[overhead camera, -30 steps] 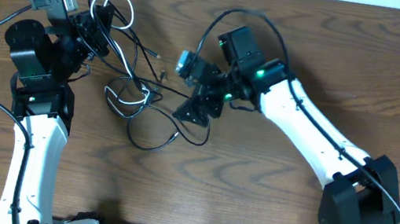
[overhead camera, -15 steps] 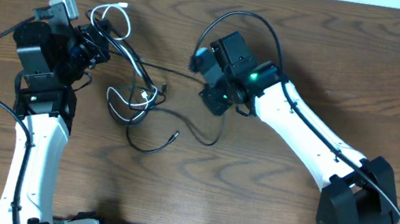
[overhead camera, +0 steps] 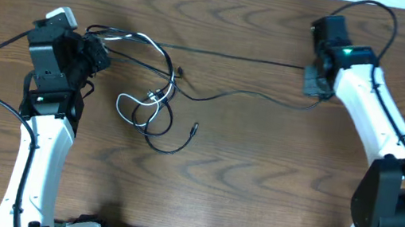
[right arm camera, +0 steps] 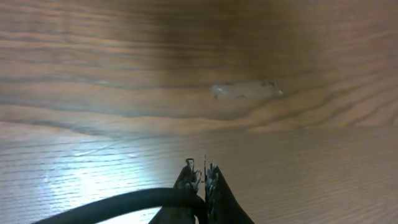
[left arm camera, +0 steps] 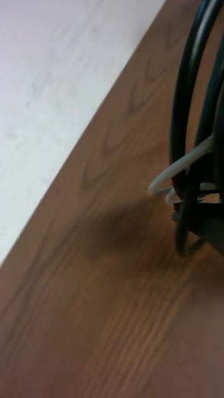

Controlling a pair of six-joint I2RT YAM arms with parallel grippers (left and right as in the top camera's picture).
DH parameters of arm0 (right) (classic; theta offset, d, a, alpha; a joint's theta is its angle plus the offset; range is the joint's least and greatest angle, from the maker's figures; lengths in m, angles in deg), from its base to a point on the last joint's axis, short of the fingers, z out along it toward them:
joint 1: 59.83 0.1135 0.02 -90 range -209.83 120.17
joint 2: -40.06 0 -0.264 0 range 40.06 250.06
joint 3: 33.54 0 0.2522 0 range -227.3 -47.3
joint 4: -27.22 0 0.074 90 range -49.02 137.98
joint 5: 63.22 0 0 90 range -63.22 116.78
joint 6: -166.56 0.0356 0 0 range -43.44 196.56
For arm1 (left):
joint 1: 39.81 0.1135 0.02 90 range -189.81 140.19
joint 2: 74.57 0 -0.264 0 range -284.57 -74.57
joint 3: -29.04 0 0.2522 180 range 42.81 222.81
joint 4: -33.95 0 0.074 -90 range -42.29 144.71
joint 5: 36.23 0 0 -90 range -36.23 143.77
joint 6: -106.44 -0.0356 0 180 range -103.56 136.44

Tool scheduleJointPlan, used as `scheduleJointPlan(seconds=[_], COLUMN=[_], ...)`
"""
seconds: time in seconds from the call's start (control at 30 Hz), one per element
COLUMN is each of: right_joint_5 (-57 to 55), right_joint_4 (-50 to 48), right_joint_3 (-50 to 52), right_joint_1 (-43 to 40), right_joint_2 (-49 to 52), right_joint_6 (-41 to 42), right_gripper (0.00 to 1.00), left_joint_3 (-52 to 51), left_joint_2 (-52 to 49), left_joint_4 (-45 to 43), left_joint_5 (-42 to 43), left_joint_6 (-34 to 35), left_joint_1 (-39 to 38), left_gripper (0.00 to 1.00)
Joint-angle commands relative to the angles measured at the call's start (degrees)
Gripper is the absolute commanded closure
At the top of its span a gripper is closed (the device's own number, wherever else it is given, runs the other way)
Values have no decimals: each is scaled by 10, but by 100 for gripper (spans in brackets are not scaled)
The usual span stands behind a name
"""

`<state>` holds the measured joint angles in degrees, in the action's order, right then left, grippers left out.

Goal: Untangle cables

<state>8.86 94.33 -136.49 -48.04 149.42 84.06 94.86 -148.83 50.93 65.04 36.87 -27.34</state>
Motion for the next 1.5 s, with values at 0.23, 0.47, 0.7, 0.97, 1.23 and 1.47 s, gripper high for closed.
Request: scheduleJointPlan(seconds=[0.23,0.47,0.7,0.97,1.23,1.47], right_joint_5=[-40,17,96,235,446,501], right_joint_4=[9,9,9,6,9,-10], right_joint_3=[1,1,1,1,1,1], right_joint_1=[-183,-258,-309,-294,-237,-120], right_joint_2=[5,5,5,5,5,5], right_joint_6=[24,21,12,-65,-237,-264], right_gripper=[99,99,99,49,8,1], left_joint_3=[7,7,7,7,7,7], left_joint_2=[5,5,5,5,5,5], left_joint_4=[0,6,11,11,61,151], left_joint_5=[-217,-216,-214,-104,4,18], left_joint_6=[6,6,7,7,6,7], left_joint_1=[37,61,78,78,77,77], left_gripper=[91,63,63,43,27,8])
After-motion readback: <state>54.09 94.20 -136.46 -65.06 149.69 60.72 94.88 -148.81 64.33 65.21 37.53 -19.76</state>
